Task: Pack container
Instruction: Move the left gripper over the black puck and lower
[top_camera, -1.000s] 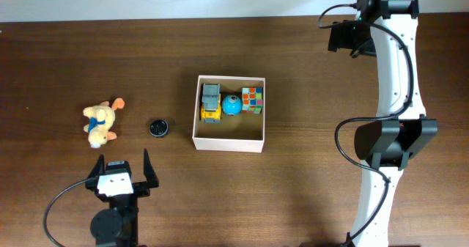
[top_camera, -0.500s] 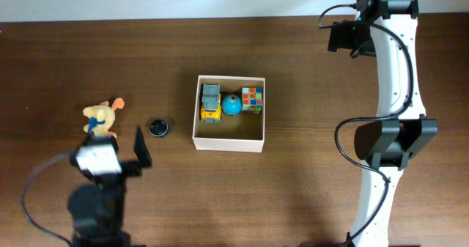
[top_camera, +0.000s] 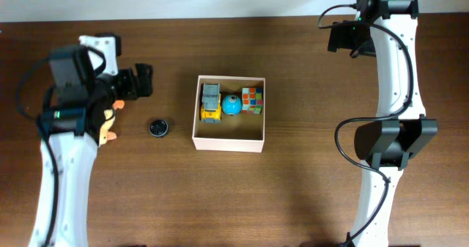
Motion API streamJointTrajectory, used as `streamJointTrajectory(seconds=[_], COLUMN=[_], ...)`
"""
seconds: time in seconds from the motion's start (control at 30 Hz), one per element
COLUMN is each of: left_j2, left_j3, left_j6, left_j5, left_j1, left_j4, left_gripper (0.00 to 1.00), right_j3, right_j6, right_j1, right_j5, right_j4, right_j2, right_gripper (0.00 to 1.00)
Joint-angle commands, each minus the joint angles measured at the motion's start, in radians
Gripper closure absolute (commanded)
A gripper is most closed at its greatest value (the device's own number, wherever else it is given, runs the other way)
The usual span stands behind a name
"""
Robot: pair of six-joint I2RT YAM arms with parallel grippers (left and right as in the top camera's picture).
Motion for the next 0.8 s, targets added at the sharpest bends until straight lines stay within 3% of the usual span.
streamJointTrajectory(seconds=[0.0,0.27,0.53,0.77], left_j2=[0.071,0.183,0.229,0.278], left_j3=[0.028,0.028,0.027,0.027], left_j6=[-0.003,-0.002,-0.03,-0.053], left_j5=[0.193,0.229,-0.026,-0.146], left_j1=[0.004,0.004,0.004,-0.009], left_j4=[-0.033,-0.184,-0.259,-0.269], left_gripper=[0.01,0.01,0.01,0.01], right_j3=[-0.003,-0.003,-0.003,-0.003], right_j6=[0.012,0.012,0.012,0.012], right_j1=[-0.003,-0.003,-0.003,-0.003], right_j5=[0.013,0.013,0.013,0.013], right_j4=[0.0,0.0,0.0,0.0], right_j2=[-0.008,-0.008,-0.008,-0.008], right_gripper=[0.01,0.01,0.01,0.01])
